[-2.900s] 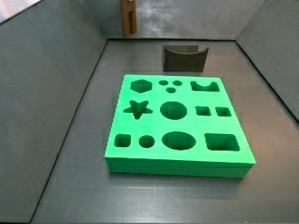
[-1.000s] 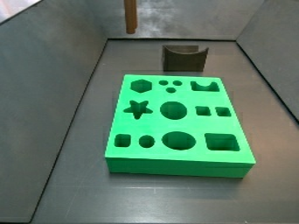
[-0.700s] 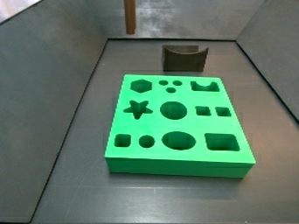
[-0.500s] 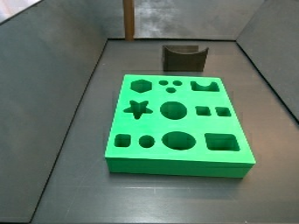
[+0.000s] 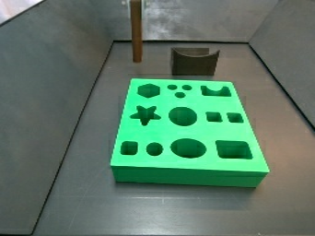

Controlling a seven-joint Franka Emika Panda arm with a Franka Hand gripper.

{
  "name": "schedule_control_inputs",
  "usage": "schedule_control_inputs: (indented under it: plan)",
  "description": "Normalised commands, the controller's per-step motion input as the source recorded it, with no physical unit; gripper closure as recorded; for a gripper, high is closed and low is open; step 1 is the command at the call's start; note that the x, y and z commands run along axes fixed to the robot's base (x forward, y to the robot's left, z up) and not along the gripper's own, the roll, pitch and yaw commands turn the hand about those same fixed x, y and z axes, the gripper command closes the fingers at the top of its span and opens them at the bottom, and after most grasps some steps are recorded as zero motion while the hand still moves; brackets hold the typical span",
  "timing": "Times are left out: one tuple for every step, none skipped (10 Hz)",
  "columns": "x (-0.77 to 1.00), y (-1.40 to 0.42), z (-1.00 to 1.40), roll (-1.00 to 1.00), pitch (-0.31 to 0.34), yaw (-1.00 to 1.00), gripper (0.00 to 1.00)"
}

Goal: Pick up the square-circle object. Move up. Rotate the square-circle object. Move to above the board. Insert the square-circle object.
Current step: Rotate the square-circle object.

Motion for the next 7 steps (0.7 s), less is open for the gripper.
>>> schedule_control_inputs:
  plan:
    - [0.03,0.01,-0.58,-0.14,-0.057,-0.03,1.0]
    - [0.02,0.01,-0.48,-0.14,-0.06,-0.03,1.0]
    - [0.02,0.0,-0.28,-0.15,-0.069,-0.03,1.0]
    - [0.0,0.0,0.0,0.04,-0.069,-0.03,0.0]
    - [0.0,0.0,1.0,0.03,-0.061,-0.02,0.0]
    - [-0.03,0.0,1.0,0.03,-0.032,-0.02,0.0]
    - [-0.04,0.0,1.0,0.03,-0.007,-0.01,0.0]
